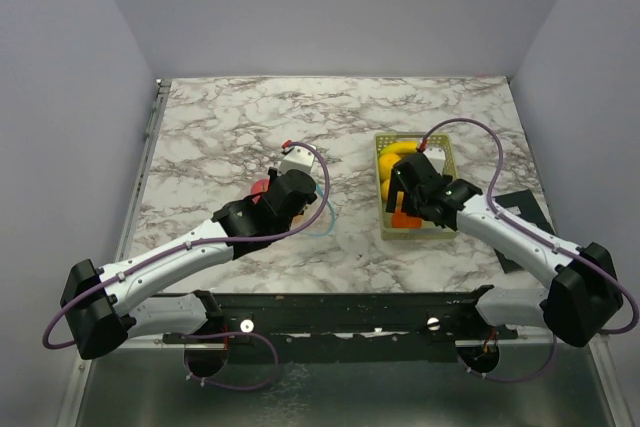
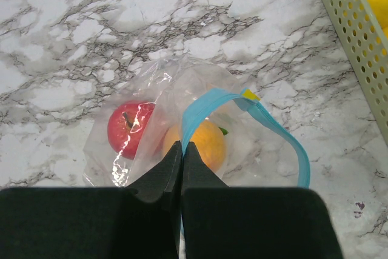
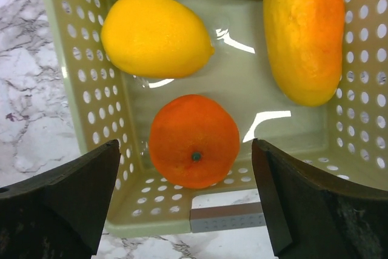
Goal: Place the food in the zip-top bag and seal the zipper
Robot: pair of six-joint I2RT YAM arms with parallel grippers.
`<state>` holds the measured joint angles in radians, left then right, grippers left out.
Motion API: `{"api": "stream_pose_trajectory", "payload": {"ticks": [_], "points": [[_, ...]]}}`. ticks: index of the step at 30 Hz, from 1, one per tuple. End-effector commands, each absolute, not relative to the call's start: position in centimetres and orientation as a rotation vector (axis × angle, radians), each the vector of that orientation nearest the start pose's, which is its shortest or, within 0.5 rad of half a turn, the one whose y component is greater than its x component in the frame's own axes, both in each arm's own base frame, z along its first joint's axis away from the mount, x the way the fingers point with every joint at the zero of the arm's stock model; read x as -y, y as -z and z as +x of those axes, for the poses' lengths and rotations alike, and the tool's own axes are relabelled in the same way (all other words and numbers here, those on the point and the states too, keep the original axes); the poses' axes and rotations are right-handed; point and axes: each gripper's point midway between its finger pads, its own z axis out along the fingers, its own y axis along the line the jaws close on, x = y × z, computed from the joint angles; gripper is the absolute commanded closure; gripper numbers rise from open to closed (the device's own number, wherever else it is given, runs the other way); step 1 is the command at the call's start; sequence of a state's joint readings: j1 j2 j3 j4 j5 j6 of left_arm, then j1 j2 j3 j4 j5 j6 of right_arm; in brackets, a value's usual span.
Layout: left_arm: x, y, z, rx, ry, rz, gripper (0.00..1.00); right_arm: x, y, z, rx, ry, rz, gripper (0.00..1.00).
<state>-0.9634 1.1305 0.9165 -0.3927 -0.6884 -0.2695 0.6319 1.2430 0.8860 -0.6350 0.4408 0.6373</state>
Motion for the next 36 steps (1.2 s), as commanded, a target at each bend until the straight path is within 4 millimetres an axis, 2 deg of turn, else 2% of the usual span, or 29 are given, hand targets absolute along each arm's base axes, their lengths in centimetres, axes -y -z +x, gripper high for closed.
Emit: {"api": "stream_pose_trajectory", "payload": {"ticks": [1,10,18,21,28,32,36], "points": [[20.5,-21.0,26.5,-1.993,0.052,0.327,1.0,-13.0,-9.3,26.9,-2.459,0.003,0.174,0.05],[20.5,-21.1,26.5,-1.99,0.052,0.326,1.0,-12.4,-6.6,26.9,-2.509,0.024,0.215,0.06],[20.5,-21.2,26.5,-1.99,0.052,0.326,1.0,-12.3,-5.5,26.6,-2.535,0.034,0.208,0.17],[20.5,-21.1,26.5,-1.99,0.052,0.327,1.0,-12.2,-5.7,26.5,-2.531,0.034,0.208,0.28],[20.5,-21.2,26.5,-1.99,0.054,0.325,1.0,-12.0,-8.2,26.6,-2.491,0.019,0.212,0.56],[20.5,-21.2,26.5,-1.989,0.053,0.326,1.0,-12.5,-11.4,26.9,-2.421,-0.07,0.223,0.59],[20.5,-21.2,26.5,-1.988,0.053,0.325,1.0,-14.0,-14.6,27.0,-2.363,-0.215,0.189,0.62]]}}
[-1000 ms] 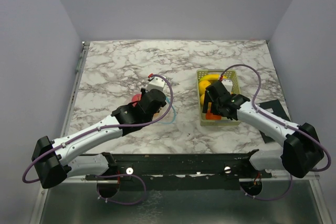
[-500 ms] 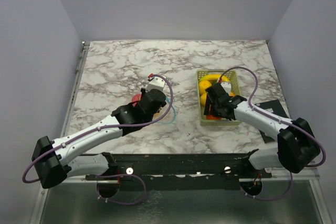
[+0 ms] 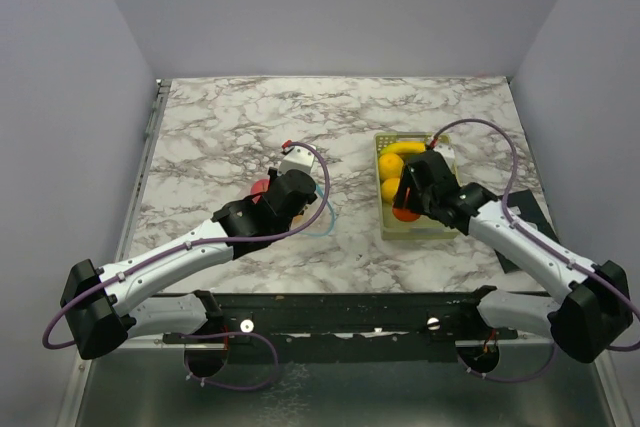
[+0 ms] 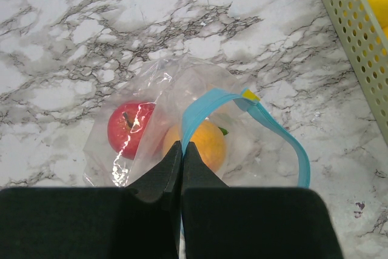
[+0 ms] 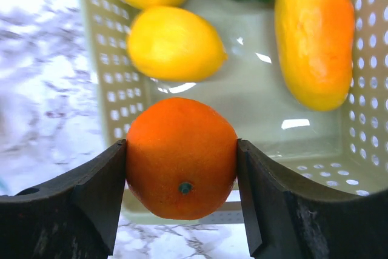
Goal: Place the food in the zip-top bag and seal the zipper
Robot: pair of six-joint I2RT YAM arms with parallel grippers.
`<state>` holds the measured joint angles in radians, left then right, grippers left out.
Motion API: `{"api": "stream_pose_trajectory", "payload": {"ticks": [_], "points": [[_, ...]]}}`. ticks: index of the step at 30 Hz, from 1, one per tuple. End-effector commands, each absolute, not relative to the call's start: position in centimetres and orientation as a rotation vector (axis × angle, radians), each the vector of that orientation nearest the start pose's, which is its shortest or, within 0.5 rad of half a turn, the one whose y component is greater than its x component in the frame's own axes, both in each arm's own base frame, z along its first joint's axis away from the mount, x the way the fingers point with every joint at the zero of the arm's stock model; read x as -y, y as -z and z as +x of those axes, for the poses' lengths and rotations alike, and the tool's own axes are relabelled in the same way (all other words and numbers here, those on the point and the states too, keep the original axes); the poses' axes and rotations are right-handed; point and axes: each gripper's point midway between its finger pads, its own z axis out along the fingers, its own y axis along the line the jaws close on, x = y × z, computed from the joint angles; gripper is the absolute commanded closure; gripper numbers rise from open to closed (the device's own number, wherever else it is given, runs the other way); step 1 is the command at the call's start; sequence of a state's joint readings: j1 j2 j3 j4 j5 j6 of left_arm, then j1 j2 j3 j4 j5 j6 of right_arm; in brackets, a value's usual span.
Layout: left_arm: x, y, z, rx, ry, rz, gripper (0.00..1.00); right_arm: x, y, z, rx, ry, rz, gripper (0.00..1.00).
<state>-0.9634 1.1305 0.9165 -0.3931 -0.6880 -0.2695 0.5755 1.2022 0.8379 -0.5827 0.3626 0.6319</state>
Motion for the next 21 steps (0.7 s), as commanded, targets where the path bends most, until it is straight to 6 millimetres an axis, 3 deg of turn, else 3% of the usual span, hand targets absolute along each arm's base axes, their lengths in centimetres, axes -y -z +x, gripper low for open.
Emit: {"api": "stream_pose_trajectory", "payload": {"ticks": [1,10,21], "points": [[20.5,-21.2,26.5,-1.989,0.052,0.325,1.0,-14.3,-15.4,27.0,-2.352,-0.248,0.184,0.62],[20.5,-21.2,26.5,-1.989,0.053,0.326,1.0,-20.6,-19.3,25.9,-2.278,-0.668,0.048,0.64],[20.6,-21.0,26.5,-1.994,0.05,0.33,1.0,-27.6,-20.5,24.3,-2.26,-0.814,-0.084,0.64]]}}
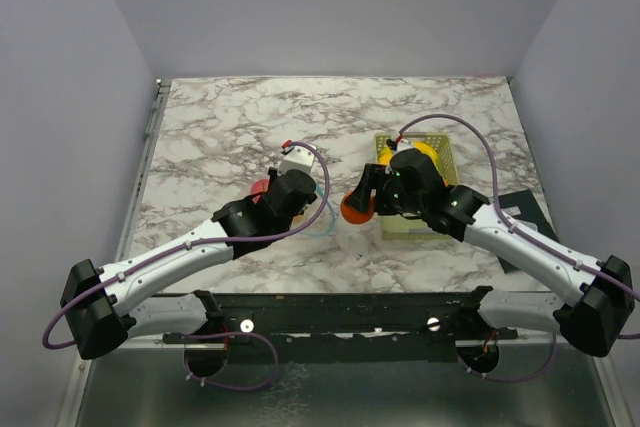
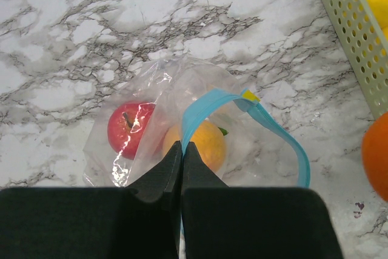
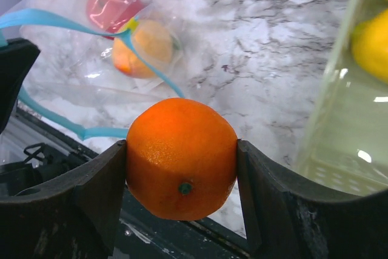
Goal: Place the food in the zip-top bag and seal the zipper
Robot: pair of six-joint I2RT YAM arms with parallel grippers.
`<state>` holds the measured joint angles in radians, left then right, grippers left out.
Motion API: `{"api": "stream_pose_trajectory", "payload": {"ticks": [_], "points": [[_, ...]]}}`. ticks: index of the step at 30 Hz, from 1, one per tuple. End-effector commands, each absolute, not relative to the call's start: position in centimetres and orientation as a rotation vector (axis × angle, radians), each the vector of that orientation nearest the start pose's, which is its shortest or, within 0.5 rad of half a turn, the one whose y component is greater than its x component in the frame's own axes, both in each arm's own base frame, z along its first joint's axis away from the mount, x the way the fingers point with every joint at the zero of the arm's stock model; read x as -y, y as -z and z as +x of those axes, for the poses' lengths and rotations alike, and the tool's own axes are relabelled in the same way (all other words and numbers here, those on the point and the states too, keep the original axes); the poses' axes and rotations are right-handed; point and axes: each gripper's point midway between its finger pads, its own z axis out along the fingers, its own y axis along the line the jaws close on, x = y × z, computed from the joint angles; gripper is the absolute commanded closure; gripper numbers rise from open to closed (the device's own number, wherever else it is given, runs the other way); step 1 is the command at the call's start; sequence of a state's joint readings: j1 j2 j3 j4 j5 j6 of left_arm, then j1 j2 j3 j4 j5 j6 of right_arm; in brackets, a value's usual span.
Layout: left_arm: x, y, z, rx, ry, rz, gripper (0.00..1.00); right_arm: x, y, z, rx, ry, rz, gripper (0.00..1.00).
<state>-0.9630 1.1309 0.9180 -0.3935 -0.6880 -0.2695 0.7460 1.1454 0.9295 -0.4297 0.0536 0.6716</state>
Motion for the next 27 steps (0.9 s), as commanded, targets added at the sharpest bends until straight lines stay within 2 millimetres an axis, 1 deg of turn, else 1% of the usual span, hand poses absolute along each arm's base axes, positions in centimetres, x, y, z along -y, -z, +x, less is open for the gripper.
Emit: {"api": "stream_pose_trajectory", "payload": {"ticks": [1,6,7,10,17,22,27], "points": [[20.6,-21.0,26.5,-1.993,0.05,0.33,1.0,-28.2,-20.6,24.3,-2.256,-0.834,-0.091,0.64],[20.7,-21.0,26.5,-1.995,0.055,0.332,1.0,-31.3,-20.4,23.6,-2.264,-0.903,-0.145,0.64],[20.7,-21.0,26.5,-1.996,0.057,0.333,1.0,-31.6,-20.4,23.9,-2.257,-0.889,-0.137,0.64],[20.8,-20.9,26.5,-1.999,0.058,0.338,1.0,-33.2,-20.2,24.0,-2.256,-0.899,-0.153,0.64],[20.9,-20.8,26.4,-2.0,0.062,0.34,1.0,-36.3,-19.0,24.6,-2.274,-0.879,-0.188,0.63],[20.8,-20.9,26.4,-1.998,0.063,0.338,1.0,-37.5,-17.6,25.1,-2.291,-0.872,-0.169,0.59],[20.8,-21.1,26.4,-1.995,0.064,0.335,1.0,-37.8,-15.5,25.5,-2.323,-0.836,-0.138,0.49]]}}
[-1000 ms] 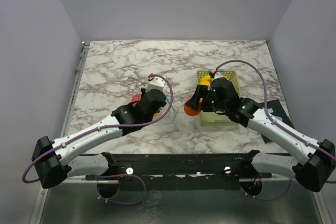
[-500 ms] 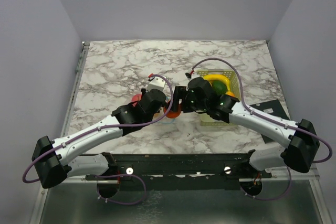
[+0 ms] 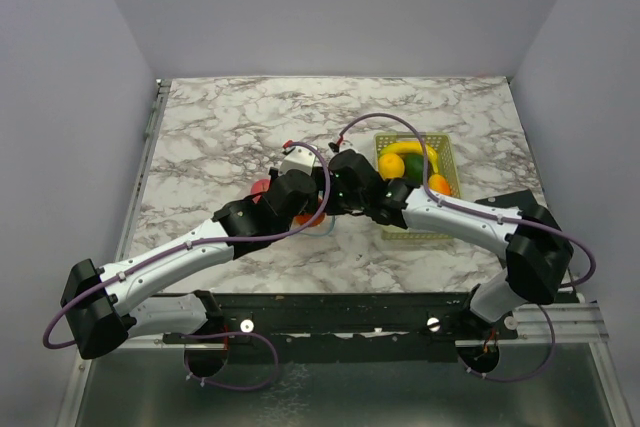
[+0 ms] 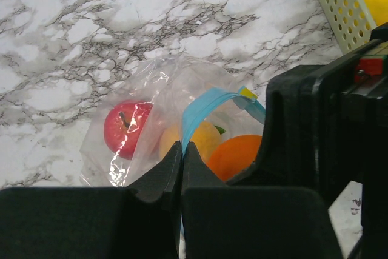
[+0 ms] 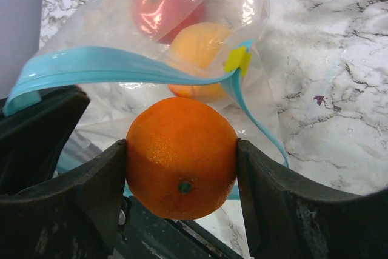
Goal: Place the food in the zip-top bag and seal the zipper
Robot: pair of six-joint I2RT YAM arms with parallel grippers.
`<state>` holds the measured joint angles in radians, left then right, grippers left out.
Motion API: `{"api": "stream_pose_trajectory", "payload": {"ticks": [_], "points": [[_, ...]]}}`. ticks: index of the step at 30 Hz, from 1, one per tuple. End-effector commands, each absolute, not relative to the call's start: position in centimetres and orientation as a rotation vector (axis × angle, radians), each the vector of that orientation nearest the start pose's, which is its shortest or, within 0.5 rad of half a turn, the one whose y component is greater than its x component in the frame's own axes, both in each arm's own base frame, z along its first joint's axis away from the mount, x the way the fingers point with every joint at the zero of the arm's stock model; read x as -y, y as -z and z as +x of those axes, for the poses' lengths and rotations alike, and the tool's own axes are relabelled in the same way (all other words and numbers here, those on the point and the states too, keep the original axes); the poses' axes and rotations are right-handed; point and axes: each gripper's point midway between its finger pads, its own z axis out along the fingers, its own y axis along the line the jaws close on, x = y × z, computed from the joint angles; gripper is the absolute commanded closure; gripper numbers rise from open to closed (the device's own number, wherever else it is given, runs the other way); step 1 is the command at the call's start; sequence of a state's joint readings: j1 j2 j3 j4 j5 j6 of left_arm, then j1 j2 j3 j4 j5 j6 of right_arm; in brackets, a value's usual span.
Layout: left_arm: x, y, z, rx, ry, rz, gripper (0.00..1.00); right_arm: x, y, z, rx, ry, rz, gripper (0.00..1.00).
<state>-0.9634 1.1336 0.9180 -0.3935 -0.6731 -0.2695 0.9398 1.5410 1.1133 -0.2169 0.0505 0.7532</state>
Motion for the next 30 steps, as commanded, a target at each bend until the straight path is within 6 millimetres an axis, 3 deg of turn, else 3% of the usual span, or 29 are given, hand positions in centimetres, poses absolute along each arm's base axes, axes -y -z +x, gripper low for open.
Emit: {"api": "stream_pose_trajectory", "payload": {"ticks": [1,6,9,12,23,30], "points": [[20.8,-21.1,26.4,-1.995,0.067,0.336,1.0,-37.7,-15.1,25.5,-2.328,-0.821,-0.131,0.46],[20.8,-21.1,26.4,-1.994,0.068,0.335,1.0,-37.6,-14.1,25.6,-2.348,-0.78,-0.104,0.3],[20.8,-21.2,26.4,-1.993,0.068,0.334,1.0,-37.2,-14.2,25.7,-2.341,-0.761,-0.084,0.18],[20.7,-21.2,26.4,-1.993,0.068,0.333,1.0,-36.9,-14.7,25.7,-2.333,-0.756,-0.083,0.13],[20.8,-21.1,26.4,-1.993,0.068,0.335,1.0,-34.1,-16.5,24.5,-2.289,-0.761,-0.032,0.15],[20.8,-21.1,26.4,-1.995,0.067,0.334,1.0,-31.3,-14.5,23.5,-2.317,-0.712,0.084,0.25]]}}
